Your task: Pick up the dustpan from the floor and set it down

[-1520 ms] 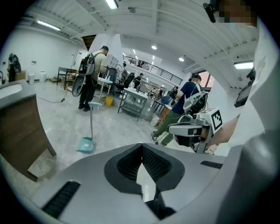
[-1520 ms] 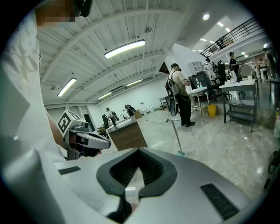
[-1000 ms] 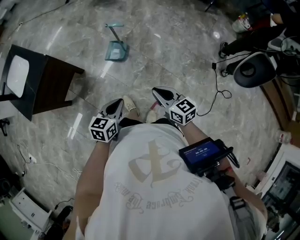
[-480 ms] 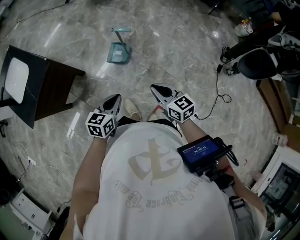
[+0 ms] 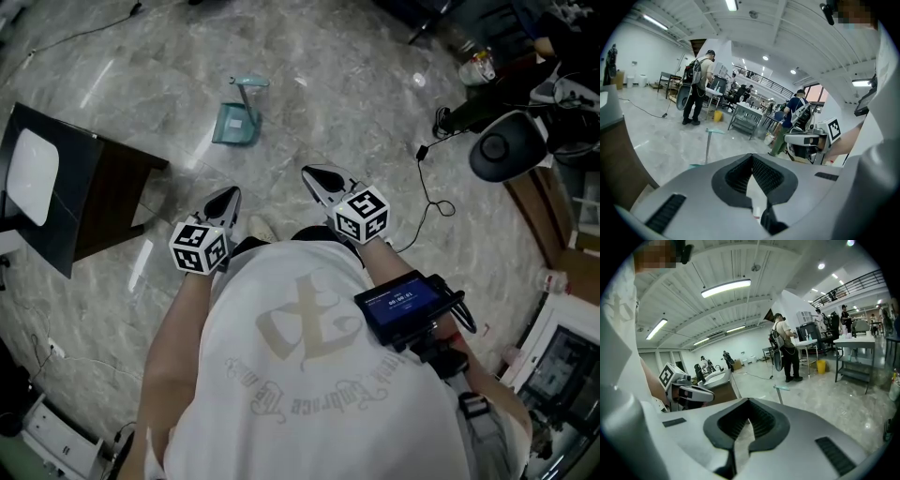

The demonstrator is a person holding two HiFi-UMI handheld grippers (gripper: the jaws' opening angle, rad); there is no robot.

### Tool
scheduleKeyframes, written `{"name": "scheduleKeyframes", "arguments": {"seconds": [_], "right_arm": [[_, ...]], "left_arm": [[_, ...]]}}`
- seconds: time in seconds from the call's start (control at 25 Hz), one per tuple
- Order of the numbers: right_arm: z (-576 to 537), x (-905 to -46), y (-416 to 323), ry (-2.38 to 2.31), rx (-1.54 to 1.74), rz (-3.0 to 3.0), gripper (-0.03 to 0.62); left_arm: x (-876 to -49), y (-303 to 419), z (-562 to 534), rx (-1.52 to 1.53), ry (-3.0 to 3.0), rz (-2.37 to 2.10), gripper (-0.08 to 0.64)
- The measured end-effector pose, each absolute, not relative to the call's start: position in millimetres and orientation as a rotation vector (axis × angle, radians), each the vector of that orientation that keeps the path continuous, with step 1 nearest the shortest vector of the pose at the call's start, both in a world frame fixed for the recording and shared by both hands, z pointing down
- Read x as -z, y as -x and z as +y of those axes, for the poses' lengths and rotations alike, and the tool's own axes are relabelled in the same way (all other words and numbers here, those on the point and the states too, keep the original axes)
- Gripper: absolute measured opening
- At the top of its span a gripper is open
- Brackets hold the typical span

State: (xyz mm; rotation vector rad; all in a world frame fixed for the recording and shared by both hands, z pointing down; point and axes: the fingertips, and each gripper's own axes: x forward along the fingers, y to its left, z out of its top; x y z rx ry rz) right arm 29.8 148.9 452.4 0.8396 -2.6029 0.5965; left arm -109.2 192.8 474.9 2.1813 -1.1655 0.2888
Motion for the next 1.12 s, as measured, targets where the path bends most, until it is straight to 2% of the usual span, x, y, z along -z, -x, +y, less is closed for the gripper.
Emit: {"name": "scheduleKeyframes", "arguments": {"seconds": [0.64, 1.12], "right_arm": [[120.9, -454.3, 5.8, -0.707, -0.569, -2.625, 0.015], [34.8, -472.2, 37.7, -0.492, -0.494, -2.619, 0.015]], "left_arm": [[-469.3, 153.9, 194.3, -0.260, -2.088, -1.314, 0.011], [-474.8, 166.9, 116.2, -0.250, -2.008, -1.410, 0.011]]}}
